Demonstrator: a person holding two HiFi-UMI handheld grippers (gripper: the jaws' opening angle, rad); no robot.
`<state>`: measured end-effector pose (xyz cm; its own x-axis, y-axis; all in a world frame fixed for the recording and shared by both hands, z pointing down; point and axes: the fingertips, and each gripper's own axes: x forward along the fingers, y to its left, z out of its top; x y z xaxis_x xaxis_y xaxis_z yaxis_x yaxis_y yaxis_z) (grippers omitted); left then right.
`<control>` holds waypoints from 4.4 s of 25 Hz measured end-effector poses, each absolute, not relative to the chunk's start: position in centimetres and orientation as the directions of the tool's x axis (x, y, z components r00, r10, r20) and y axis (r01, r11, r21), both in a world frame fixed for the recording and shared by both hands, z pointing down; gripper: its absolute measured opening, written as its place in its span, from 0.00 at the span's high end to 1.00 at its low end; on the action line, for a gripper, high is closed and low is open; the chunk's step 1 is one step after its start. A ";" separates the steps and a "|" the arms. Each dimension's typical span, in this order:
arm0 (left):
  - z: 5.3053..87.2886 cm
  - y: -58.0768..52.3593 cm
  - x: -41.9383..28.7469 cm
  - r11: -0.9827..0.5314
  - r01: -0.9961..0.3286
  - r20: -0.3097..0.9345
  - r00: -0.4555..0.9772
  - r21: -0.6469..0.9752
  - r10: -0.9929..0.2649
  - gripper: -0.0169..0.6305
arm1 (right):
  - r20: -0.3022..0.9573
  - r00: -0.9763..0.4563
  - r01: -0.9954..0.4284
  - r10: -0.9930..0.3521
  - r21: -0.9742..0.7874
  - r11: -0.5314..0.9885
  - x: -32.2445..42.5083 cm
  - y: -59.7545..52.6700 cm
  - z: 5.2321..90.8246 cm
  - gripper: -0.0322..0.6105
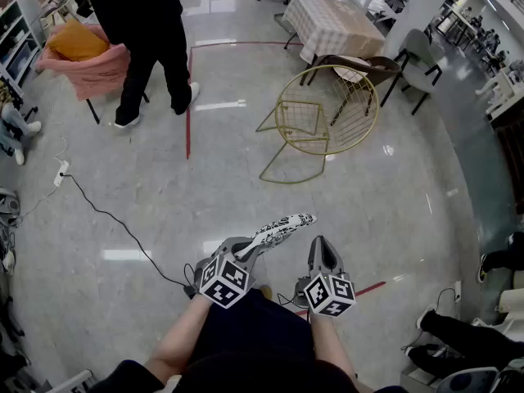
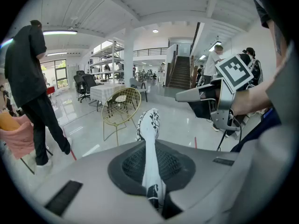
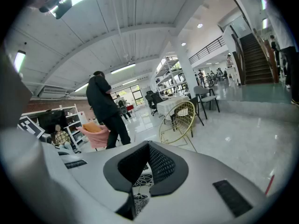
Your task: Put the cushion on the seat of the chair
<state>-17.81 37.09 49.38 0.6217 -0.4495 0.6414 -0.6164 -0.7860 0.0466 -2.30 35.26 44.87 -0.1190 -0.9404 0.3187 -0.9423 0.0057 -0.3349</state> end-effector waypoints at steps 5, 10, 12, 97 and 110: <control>50.1 39.1 -16.0 -0.795 -0.607 0.653 0.611 0.025 -0.446 0.93 | 0.307 -0.145 -0.929 -0.940 -0.369 0.023 -0.9 36.7 45.3 0.95; 49.6 40.1 -14.4 -0.800 -0.600 0.645 0.610 -0.004 -0.460 0.93 | 0.283 -0.158 -0.928 -0.946 -0.370 0.044 0.2 37.9 45.1 0.95; 49.4 40.4 -13.9 -0.800 -0.599 0.643 0.607 -0.015 -0.467 0.93 | 0.288 -0.160 -0.929 -0.944 -0.368 0.045 0.6 38.4 45.3 0.95; 49.0 14.2 -7.8 -0.922 -0.381 0.621 0.706 -0.071 -0.339 0.93 | 0.286 -0.016 -0.930 -0.958 -0.356 -0.090 6.0 14.2 44.5 0.95; 49.4 5.9 -4.5 -0.929 -0.361 0.646 0.693 -0.075 -0.321 0.93 | 0.304 -0.030 -0.923 -0.952 -0.375 -0.091 9.2 6.0 45.3 0.95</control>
<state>-4.48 5.90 49.39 0.6926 -0.3213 0.6459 -0.3614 -0.9294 -0.0748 9.24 6.01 45.28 -0.0301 -0.9521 0.3042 -0.9226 -0.0906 -0.3749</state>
